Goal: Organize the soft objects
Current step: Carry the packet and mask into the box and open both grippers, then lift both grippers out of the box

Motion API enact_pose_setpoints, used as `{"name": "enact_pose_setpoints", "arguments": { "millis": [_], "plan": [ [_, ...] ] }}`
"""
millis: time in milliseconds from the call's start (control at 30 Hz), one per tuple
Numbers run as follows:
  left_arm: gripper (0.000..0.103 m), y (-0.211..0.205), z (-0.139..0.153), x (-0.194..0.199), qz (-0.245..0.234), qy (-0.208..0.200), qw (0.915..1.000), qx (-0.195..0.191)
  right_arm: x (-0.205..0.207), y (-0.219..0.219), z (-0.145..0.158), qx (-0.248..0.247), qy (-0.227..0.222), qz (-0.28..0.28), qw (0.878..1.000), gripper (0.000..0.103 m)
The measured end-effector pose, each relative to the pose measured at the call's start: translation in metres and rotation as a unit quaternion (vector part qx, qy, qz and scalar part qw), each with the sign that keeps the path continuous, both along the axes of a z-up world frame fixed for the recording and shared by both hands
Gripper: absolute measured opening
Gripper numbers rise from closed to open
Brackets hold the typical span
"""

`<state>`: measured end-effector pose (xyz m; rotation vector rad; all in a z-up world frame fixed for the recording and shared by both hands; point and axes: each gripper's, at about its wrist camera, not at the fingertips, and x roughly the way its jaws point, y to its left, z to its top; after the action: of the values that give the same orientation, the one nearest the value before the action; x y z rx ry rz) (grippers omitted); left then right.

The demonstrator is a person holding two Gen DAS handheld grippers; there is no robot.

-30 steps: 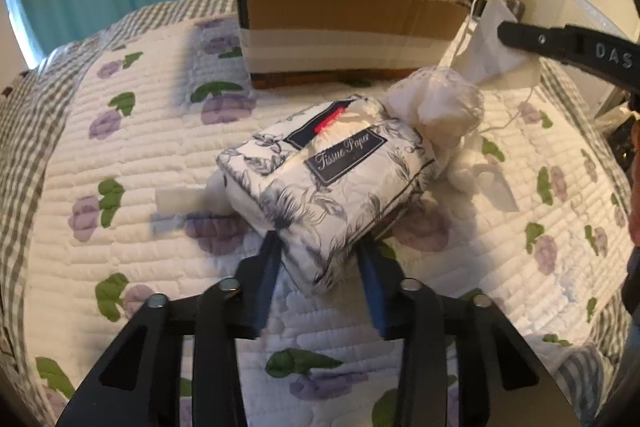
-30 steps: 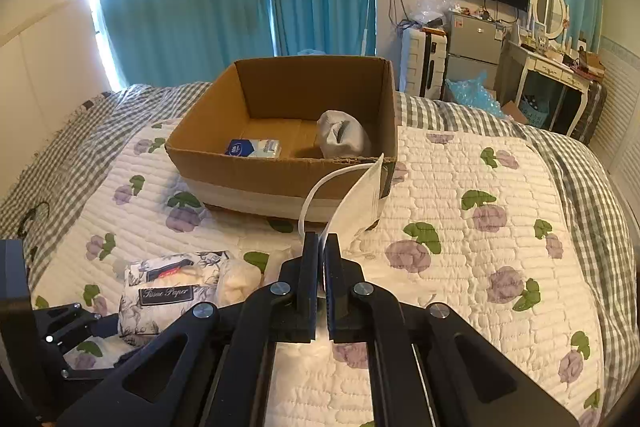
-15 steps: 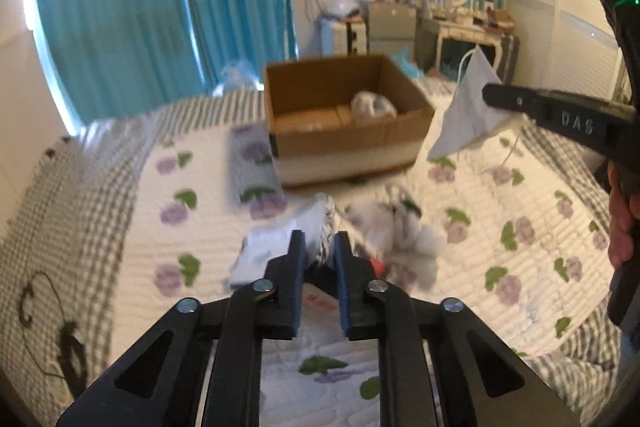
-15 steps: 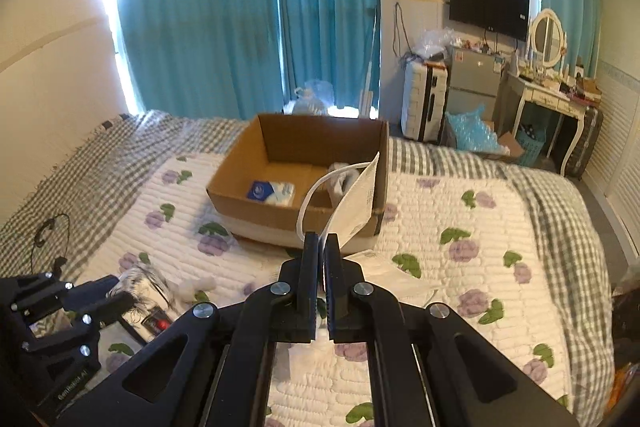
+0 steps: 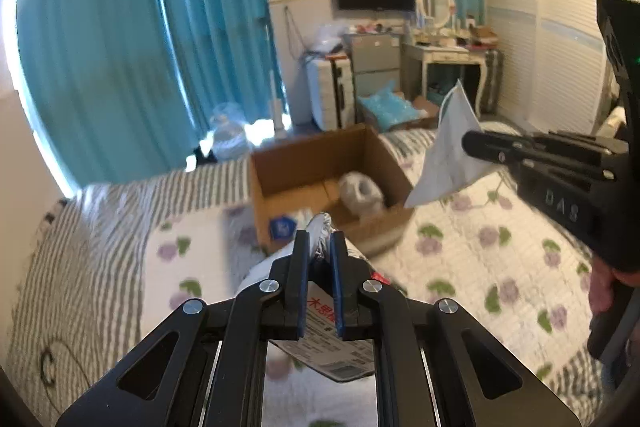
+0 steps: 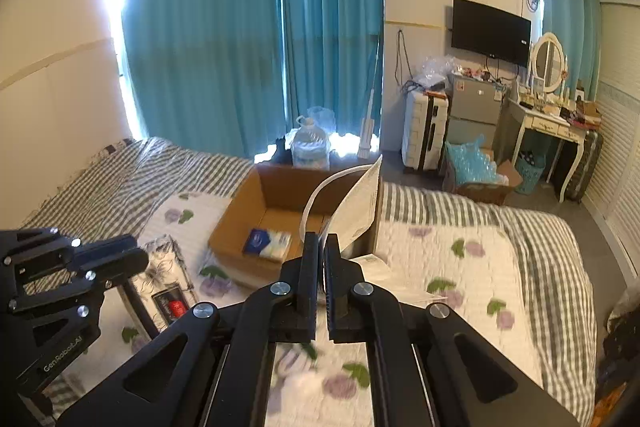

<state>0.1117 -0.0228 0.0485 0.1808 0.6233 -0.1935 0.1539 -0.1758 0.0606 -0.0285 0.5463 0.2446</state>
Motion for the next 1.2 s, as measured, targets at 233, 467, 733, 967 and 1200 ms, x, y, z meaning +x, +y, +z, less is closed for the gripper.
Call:
{"name": "enact_pose_setpoints", "arguments": {
  "millis": [233,467,733,967,1200],
  "plan": [
    [0.009,-0.017,0.026,0.083,-0.006,-0.037,0.9989,0.026,0.075,-0.005,0.007,-0.006,-0.004,-0.003,1.000,0.003],
    [0.011,-0.027,0.004,0.162,-0.021,-0.047,0.9971,0.055,0.147,0.007,-0.021,-0.006,0.009,0.006,1.000,0.003],
    [0.048,-0.015,-0.039,0.199,-0.010,-0.025,0.9980,0.058,0.184,0.019,-0.057,0.005,0.023,0.005,1.000,0.003],
    [0.073,0.010,-0.040,0.181,0.020,-0.047,0.9979,0.038,0.181,0.028,-0.061,0.019,0.019,0.007,1.000,0.003],
    [0.073,0.041,-0.034,0.161,0.042,-0.026,0.9987,0.016,0.161,0.057,-0.075,0.019,0.060,0.060,0.996,0.003]
  ]
}}
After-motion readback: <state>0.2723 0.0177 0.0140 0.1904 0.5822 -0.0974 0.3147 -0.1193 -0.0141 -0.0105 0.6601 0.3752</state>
